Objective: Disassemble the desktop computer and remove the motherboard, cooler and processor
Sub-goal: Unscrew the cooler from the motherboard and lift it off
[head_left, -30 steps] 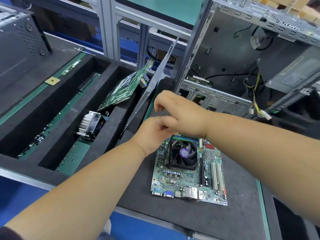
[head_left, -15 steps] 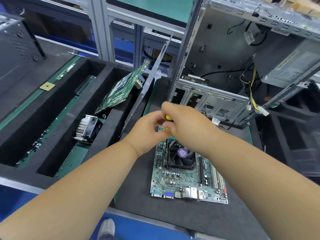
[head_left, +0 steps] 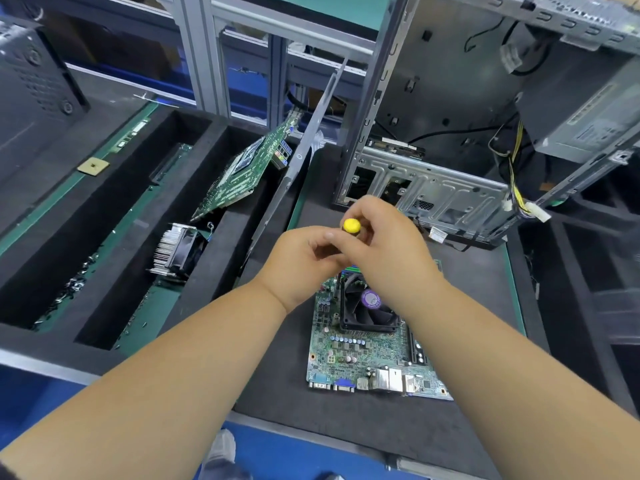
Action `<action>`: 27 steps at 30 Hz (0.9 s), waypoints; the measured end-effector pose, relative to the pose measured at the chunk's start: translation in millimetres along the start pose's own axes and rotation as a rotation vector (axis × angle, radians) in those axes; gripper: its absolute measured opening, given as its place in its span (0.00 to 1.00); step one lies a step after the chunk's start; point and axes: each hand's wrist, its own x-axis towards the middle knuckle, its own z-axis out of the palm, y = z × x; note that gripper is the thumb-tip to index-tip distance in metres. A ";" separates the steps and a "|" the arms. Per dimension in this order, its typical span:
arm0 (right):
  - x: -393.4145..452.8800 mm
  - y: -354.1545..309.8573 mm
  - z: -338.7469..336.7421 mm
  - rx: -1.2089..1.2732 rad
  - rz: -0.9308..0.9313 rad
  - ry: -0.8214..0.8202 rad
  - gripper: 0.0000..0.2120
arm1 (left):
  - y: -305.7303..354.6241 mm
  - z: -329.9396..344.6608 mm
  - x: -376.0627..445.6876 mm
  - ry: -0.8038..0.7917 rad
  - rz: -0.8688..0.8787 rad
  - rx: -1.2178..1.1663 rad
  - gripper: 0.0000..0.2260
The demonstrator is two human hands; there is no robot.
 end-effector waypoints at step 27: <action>-15.1 -2.8 20.7 0.327 0.116 0.090 0.06 | -5.6 -9.2 3.9 0.000 0.043 0.171 0.10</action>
